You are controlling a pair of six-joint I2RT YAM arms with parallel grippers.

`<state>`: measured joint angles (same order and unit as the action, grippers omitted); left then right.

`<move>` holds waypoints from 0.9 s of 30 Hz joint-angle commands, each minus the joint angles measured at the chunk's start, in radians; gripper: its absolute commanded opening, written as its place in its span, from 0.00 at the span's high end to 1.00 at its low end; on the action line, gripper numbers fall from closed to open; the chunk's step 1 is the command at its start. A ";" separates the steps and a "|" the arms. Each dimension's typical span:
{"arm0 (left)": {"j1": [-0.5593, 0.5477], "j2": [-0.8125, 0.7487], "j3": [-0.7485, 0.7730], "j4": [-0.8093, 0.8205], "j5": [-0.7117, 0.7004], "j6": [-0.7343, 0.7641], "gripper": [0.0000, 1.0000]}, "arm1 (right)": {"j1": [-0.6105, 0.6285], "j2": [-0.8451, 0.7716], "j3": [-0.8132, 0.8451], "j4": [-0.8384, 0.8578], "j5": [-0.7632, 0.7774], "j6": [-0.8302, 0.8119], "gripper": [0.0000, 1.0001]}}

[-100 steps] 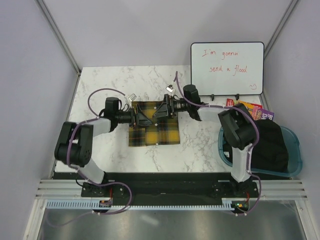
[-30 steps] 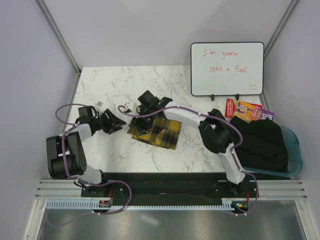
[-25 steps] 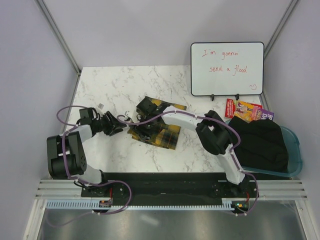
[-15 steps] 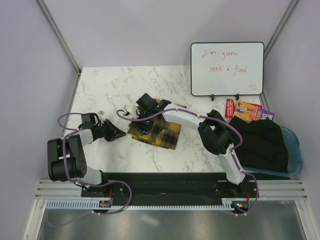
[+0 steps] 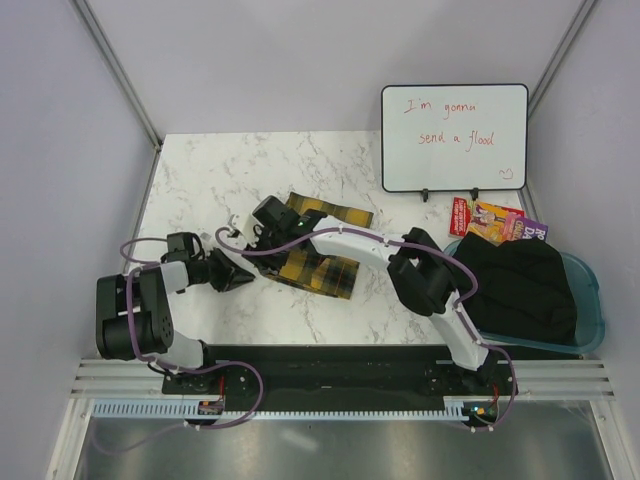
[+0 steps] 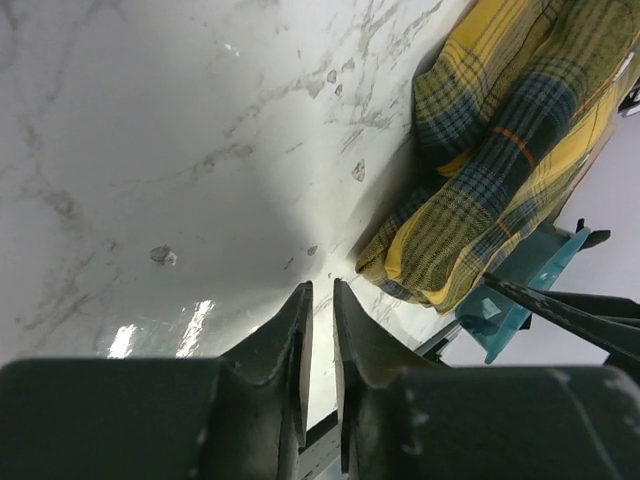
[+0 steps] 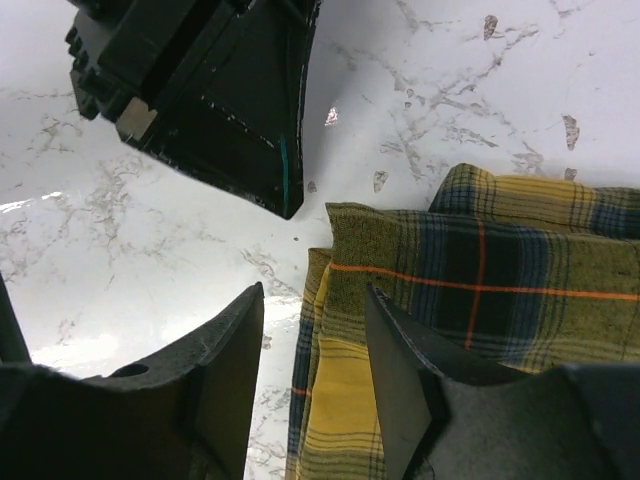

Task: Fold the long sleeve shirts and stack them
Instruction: Fold the shirt

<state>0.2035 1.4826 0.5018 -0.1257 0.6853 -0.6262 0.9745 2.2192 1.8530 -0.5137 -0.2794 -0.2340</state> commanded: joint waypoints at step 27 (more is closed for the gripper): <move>-0.088 0.074 0.060 0.055 -0.041 -0.138 0.62 | -0.014 0.057 0.086 0.061 0.095 0.042 1.00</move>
<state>0.1310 1.5227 0.5182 -0.0986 0.6865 -0.7338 0.9649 2.3219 1.9034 -0.4774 -0.1596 -0.2066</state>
